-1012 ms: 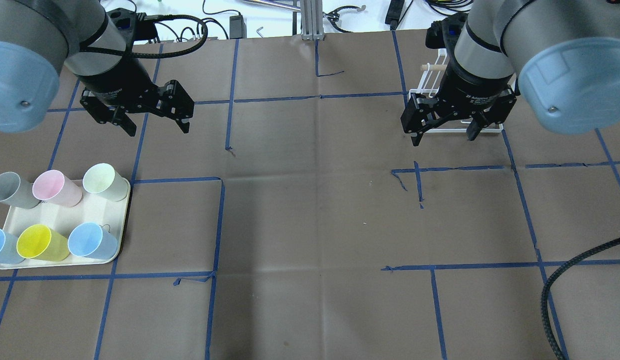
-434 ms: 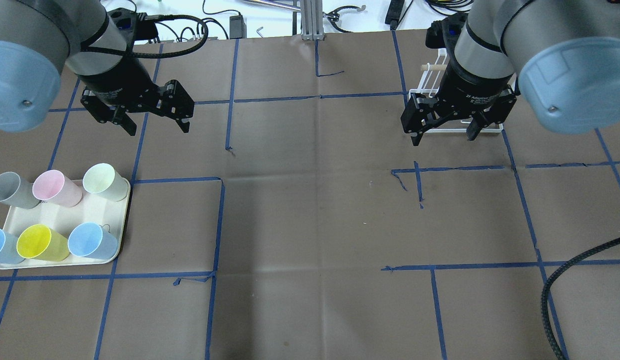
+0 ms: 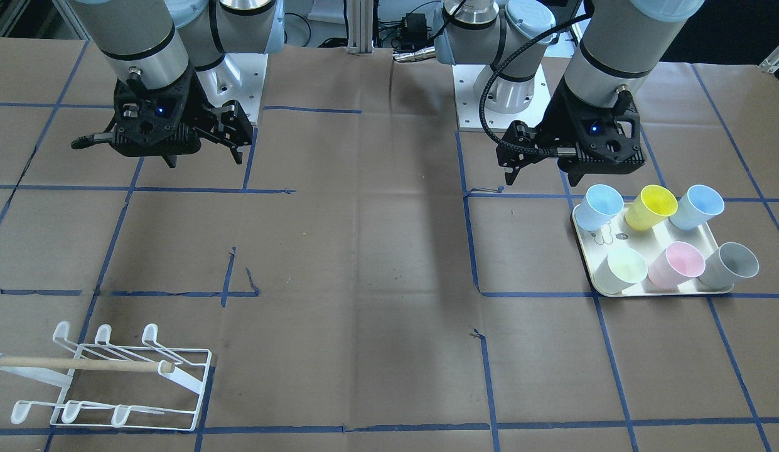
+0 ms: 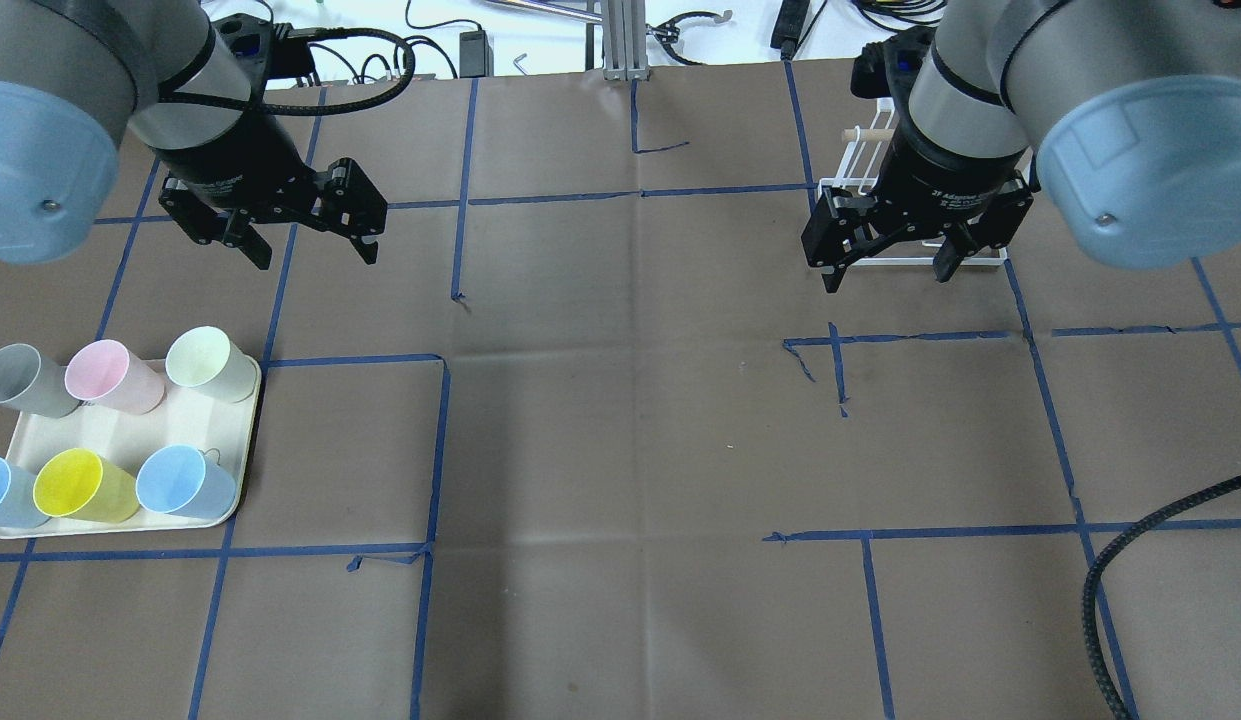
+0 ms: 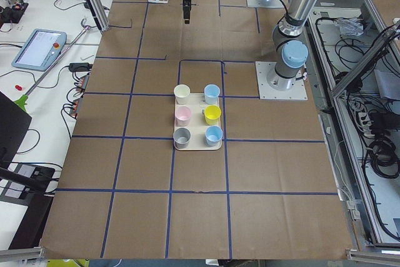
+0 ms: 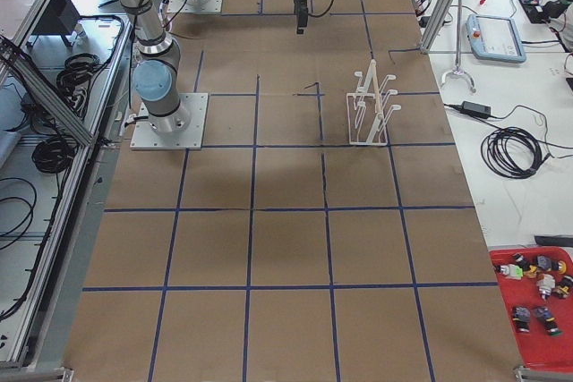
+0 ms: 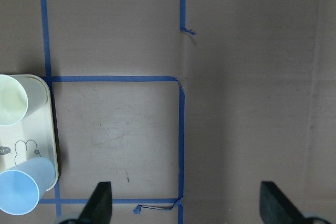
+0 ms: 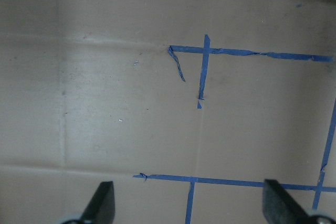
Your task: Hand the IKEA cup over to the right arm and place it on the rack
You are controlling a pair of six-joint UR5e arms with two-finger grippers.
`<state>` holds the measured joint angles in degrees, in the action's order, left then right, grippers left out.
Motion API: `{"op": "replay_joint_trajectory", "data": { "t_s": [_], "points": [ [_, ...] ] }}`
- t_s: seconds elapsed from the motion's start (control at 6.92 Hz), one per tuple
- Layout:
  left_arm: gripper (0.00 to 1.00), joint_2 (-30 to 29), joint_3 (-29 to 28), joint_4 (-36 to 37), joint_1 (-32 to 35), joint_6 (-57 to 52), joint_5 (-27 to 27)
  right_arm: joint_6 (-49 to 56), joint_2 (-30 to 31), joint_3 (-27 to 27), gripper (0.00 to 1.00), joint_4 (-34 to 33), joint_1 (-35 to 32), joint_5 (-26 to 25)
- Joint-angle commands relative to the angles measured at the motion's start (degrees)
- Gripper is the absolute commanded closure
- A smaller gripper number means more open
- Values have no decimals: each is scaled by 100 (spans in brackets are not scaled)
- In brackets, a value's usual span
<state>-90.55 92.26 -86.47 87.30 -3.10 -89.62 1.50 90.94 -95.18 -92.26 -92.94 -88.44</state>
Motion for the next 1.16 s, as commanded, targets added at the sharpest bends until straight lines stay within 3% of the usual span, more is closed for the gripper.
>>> {"op": "replay_joint_trajectory", "data": {
  "t_s": [0.0, 0.43, 0.58, 1.01],
  "points": [
    [0, 11, 3, 8, -229, -505, -47, 0, -6, -1, 0, -12, 4, 64],
    [0, 20, 82, 52, -1659, -1744, -47, 0, -15, -53, 0, -345, -5, 81],
    [0, -6, 91, 60, -1968, -2225, -56, 17, -32, -71, 0, -763, -5, 221],
    [0, -321, 230, 471, -2076, -2353, -47, -17, -251, -158, 0, -1932, -14, 737]
  ]
}}
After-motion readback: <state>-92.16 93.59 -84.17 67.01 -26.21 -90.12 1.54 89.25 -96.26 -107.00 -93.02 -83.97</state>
